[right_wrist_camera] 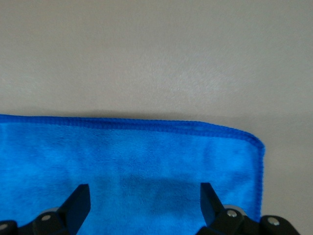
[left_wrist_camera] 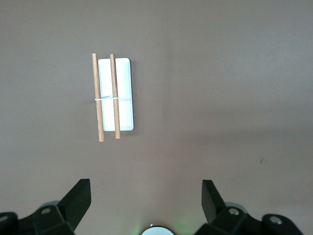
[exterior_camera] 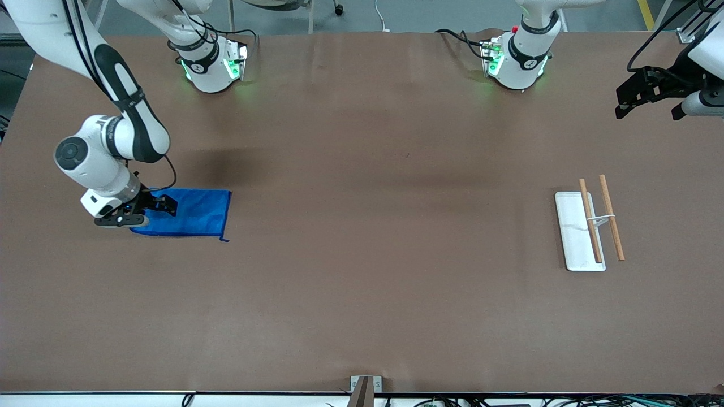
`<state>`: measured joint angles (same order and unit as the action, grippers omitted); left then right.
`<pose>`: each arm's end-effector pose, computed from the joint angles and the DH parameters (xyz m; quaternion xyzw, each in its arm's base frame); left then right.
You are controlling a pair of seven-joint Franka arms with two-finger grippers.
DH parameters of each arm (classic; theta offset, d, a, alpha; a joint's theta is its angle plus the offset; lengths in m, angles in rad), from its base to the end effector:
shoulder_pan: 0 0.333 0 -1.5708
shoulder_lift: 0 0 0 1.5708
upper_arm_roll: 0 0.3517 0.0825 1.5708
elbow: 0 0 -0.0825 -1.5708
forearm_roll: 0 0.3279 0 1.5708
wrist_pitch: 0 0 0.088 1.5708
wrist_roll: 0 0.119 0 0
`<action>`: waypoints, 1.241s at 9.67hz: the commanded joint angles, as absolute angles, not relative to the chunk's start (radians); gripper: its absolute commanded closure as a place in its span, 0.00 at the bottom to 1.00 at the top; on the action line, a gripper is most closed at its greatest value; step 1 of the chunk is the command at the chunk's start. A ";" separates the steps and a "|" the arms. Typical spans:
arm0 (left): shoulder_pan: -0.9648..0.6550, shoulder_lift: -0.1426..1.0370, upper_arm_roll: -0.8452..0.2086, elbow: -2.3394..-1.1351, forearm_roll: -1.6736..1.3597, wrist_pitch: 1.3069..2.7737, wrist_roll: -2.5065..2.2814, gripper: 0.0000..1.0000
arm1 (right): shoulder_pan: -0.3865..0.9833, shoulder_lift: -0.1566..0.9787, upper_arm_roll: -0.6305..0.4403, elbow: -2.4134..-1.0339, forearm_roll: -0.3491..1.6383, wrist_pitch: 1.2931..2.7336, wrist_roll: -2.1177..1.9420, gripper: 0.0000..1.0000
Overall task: Right arm passes towel to left arm to hang
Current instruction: 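Lower the right gripper onto the blue towel's edge and grasp it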
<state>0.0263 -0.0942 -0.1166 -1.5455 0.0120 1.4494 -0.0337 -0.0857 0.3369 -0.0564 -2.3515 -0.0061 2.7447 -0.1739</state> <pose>0.4507 -0.0430 0.6925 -0.9996 0.0273 0.0006 0.0115 0.5014 -0.0712 0.2654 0.9993 0.0205 0.0264 0.0149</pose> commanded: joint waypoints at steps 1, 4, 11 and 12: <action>0.028 -0.078 -0.118 -1.552 0.002 1.425 -0.020 0.00 | -0.091 0.337 -0.049 -2.365 -0.015 2.761 -0.183 0.05; 0.031 -0.080 -0.118 -1.554 0.002 1.401 -0.020 0.00 | -0.090 0.365 -0.049 -2.375 -0.015 2.761 -0.179 0.25; 0.032 -0.083 -0.117 -1.555 0.000 1.390 -0.017 0.00 | -0.080 0.303 -0.048 -2.304 -0.015 2.535 -0.173 1.00; 0.032 -0.083 -0.117 -1.554 0.000 1.388 -0.020 0.00 | -0.066 0.261 -0.046 -2.236 -0.014 2.379 -0.170 1.00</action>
<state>0.0275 -0.0942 -0.1158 -1.5453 0.0119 1.4062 -0.0335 -0.0787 0.3401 -0.0494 -2.2863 -0.0062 2.5314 -0.1751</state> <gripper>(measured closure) 0.000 0.943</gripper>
